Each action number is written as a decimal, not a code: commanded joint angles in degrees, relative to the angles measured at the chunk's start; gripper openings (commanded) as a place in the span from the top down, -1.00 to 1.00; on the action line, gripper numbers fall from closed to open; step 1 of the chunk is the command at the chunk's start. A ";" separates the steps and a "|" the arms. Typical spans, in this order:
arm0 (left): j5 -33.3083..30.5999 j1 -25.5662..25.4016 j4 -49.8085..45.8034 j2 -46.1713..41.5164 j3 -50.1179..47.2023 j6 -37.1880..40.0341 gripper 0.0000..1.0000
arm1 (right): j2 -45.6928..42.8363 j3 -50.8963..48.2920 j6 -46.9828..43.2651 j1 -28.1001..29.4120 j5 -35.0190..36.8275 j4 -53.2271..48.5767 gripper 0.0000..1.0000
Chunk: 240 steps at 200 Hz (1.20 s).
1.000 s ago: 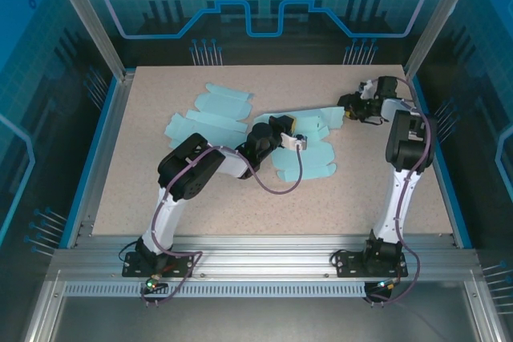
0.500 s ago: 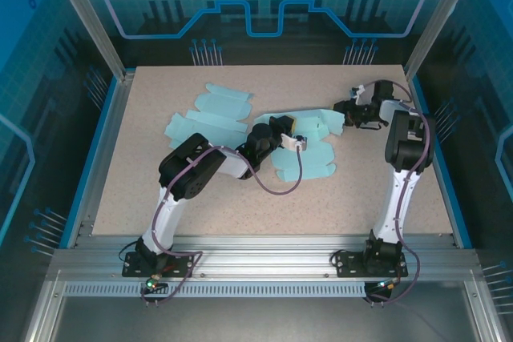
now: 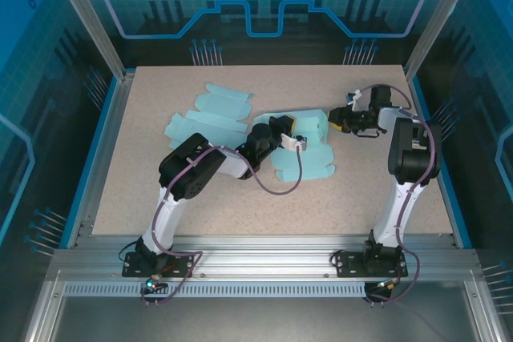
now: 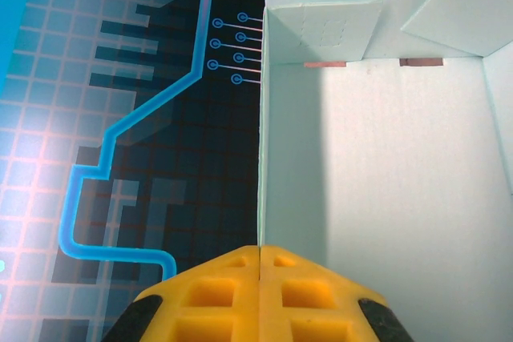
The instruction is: Fold the paper box
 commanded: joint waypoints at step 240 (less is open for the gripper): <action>0.67 0.16 -0.08 2.08 -0.23 0.35 1.00 | -21.62 -22.82 0.16 6.76 10.63 8.51 0.25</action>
